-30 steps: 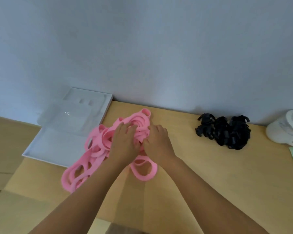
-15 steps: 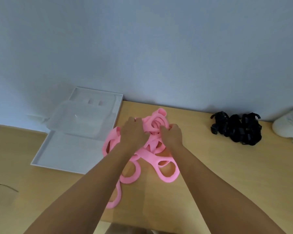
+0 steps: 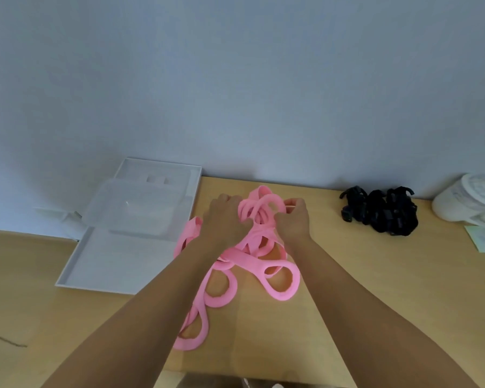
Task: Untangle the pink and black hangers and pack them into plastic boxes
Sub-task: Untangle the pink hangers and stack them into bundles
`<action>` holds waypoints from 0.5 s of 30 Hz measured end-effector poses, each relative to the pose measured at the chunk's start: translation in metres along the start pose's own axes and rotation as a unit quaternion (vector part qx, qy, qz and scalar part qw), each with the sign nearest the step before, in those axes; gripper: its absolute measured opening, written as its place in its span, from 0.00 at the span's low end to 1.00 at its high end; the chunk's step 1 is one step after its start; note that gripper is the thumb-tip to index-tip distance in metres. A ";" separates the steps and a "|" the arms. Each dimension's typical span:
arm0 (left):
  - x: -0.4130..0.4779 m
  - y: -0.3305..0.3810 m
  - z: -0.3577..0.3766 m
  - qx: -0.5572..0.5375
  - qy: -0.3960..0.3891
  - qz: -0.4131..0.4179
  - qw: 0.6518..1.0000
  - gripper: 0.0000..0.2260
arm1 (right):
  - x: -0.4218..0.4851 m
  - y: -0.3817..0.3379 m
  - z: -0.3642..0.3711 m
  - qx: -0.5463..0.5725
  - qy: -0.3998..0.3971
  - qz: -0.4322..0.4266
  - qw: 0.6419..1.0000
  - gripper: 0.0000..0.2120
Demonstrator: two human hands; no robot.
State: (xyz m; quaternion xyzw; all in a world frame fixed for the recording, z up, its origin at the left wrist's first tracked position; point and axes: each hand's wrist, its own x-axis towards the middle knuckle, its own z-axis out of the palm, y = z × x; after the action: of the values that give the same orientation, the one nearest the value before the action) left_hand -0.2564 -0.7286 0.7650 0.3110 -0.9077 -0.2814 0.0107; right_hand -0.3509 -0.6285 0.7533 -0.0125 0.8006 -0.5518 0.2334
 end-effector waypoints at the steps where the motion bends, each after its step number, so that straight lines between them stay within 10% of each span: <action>1: 0.000 0.006 -0.002 -0.043 -0.017 -0.001 0.999 0.19 | -0.002 -0.003 -0.002 0.015 -0.011 -0.020 1.000 0.14; 6: 0.004 0.015 -0.013 -0.365 -0.075 -0.068 0.926 0.34 | -0.014 -0.026 -0.013 0.140 -0.154 -0.046 0.977 0.14; 15: -0.002 -0.005 -0.037 -0.576 -0.302 -0.055 0.758 0.13 | -0.029 -0.061 -0.025 0.240 -0.287 -0.064 0.925 0.10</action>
State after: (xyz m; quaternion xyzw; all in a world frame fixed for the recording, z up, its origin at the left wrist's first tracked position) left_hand -0.2451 -0.7488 0.7937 0.1943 -0.5122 -0.8303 -0.1025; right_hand -0.3496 -0.6225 0.8249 -0.1654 0.5407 -0.7137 0.4135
